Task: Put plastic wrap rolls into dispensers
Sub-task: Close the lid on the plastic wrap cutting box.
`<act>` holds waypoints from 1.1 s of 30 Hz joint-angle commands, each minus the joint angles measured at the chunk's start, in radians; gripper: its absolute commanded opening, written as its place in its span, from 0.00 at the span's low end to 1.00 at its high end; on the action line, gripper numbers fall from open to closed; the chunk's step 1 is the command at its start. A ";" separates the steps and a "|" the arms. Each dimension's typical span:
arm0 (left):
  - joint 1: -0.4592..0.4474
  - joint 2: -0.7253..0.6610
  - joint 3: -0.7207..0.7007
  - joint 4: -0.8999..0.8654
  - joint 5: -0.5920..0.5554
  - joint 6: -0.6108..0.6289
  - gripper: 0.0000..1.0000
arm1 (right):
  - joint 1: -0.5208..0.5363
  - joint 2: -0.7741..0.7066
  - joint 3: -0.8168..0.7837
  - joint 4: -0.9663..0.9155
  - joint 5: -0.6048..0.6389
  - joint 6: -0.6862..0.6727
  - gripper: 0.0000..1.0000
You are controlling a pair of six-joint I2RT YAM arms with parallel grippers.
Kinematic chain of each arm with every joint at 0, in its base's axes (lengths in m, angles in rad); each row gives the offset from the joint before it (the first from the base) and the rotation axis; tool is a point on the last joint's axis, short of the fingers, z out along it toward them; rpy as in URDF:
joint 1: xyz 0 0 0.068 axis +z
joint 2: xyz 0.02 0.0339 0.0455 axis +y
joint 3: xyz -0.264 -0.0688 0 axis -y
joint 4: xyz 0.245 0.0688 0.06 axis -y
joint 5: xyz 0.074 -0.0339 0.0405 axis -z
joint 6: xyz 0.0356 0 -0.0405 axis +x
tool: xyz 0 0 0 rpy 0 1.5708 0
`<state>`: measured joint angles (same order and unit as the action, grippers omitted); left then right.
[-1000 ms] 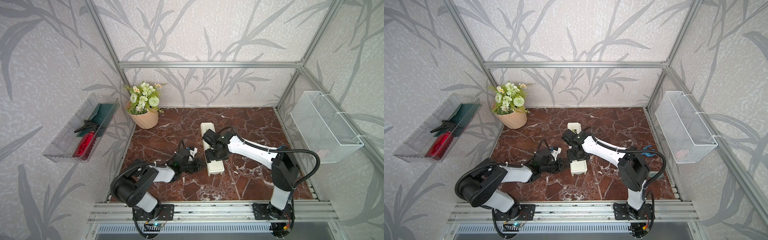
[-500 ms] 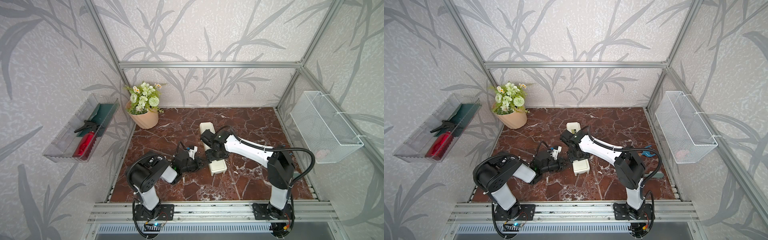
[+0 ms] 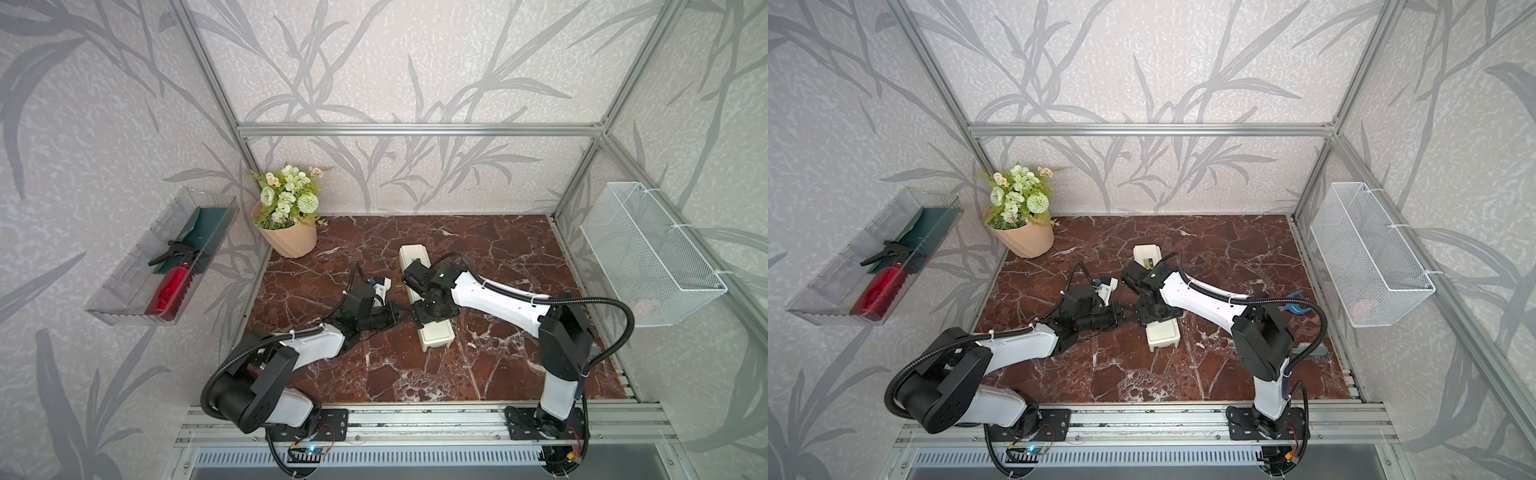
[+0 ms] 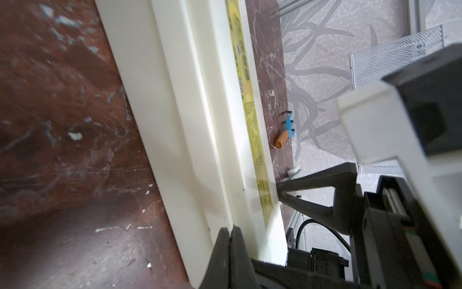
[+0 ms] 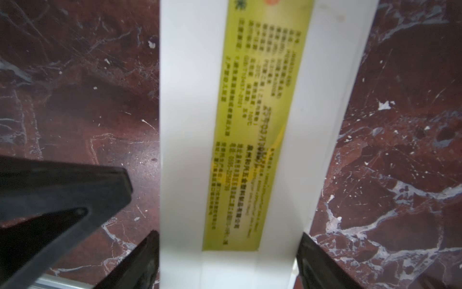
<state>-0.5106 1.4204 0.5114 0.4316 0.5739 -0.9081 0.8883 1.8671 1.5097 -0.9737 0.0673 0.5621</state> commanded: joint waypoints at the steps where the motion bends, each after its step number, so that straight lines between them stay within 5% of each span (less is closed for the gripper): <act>1: 0.030 0.004 0.034 -0.213 -0.018 0.086 0.02 | 0.003 0.000 0.006 -0.019 -0.049 -0.055 0.90; 18: 0.129 0.136 0.197 -0.226 0.056 0.175 0.05 | -0.071 -0.017 0.188 -0.033 -0.063 -0.177 0.95; 26: 0.230 0.285 0.273 0.012 0.162 0.118 0.09 | -0.175 0.158 0.438 0.025 -0.058 -0.290 0.93; 33: 0.266 0.427 0.353 0.171 0.196 0.061 0.14 | -0.249 0.442 0.840 -0.113 -0.100 -0.349 0.90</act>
<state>-0.2508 1.8160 0.8265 0.4892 0.7284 -0.8139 0.6525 2.2436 2.2421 -0.9943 -0.0193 0.2638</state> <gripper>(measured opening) 0.139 0.905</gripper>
